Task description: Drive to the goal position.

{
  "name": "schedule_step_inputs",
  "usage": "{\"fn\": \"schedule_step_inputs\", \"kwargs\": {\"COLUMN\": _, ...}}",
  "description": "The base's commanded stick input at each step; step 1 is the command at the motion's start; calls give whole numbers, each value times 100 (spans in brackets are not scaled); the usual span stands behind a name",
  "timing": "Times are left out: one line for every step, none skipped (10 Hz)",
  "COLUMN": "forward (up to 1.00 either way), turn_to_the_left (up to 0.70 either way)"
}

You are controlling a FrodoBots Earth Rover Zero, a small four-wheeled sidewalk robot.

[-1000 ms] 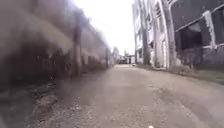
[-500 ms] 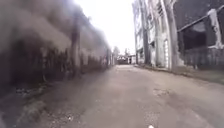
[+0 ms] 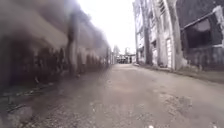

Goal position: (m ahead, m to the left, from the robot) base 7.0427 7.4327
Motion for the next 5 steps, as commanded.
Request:
{"fn": "schedule_step_inputs", "kwargs": {"forward": 50, "turn_to_the_left": 0}}
{"fn": "schedule_step_inputs", "kwargs": {"forward": 50, "turn_to_the_left": 0}}
{"fn": "schedule_step_inputs", "kwargs": {"forward": 50, "turn_to_the_left": 0}}
{"fn": "schedule_step_inputs", "kwargs": {"forward": 50, "turn_to_the_left": 0}}
{"fn": "schedule_step_inputs", "kwargs": {"forward": 50, "turn_to_the_left": 0}}
